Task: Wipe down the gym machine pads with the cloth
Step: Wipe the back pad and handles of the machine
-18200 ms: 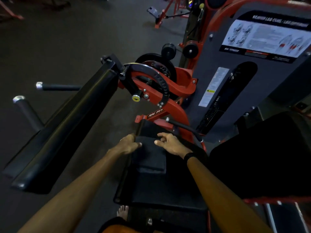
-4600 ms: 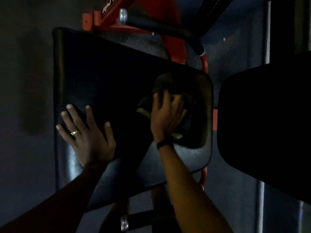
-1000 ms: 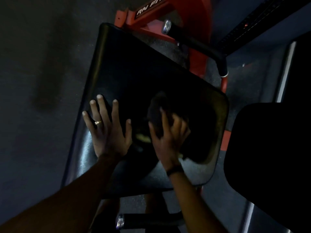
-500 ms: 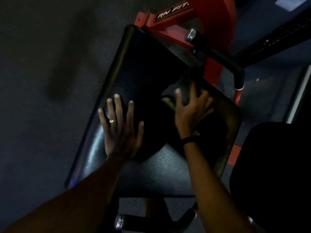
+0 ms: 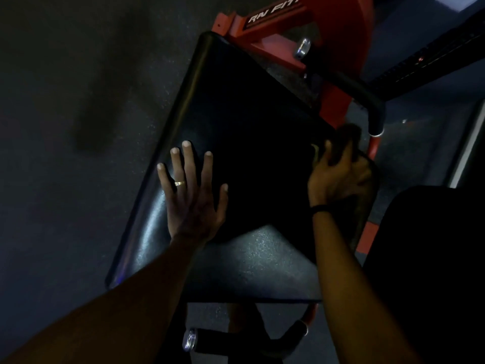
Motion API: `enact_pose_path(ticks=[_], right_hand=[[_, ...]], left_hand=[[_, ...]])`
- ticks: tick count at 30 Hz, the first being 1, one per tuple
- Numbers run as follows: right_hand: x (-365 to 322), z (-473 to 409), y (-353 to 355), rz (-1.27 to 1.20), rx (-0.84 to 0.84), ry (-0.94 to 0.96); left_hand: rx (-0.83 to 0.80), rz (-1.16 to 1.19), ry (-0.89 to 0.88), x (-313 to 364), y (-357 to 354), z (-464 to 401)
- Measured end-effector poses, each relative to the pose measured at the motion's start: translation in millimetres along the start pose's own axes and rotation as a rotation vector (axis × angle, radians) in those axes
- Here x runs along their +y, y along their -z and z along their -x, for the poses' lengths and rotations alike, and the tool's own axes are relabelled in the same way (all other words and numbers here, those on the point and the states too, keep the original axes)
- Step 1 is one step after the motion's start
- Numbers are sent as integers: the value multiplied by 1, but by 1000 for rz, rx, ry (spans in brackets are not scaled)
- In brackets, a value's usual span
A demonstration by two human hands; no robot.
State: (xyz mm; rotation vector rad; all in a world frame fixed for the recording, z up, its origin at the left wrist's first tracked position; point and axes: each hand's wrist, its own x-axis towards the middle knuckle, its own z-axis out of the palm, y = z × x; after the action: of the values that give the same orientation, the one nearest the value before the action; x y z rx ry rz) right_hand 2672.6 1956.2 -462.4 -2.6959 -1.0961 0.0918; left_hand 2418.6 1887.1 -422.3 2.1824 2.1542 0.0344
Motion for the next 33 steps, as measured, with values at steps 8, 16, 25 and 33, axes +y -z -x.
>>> enact_pose_path(ticks=[8, 16, 25, 33], right_hand=[[-40, 29, -2, -145, 24, 385], [-39, 30, -7, -135, 94, 382], [-38, 30, -12, -142, 106, 390], [-40, 29, -13, -178, 127, 395]], left_hand=[[7, -10, 8, 0, 1, 0], [19, 27, -2, 0, -1, -2], [57, 56, -15, -1, 0, 0], [38, 22, -10, -1, 1, -2]])
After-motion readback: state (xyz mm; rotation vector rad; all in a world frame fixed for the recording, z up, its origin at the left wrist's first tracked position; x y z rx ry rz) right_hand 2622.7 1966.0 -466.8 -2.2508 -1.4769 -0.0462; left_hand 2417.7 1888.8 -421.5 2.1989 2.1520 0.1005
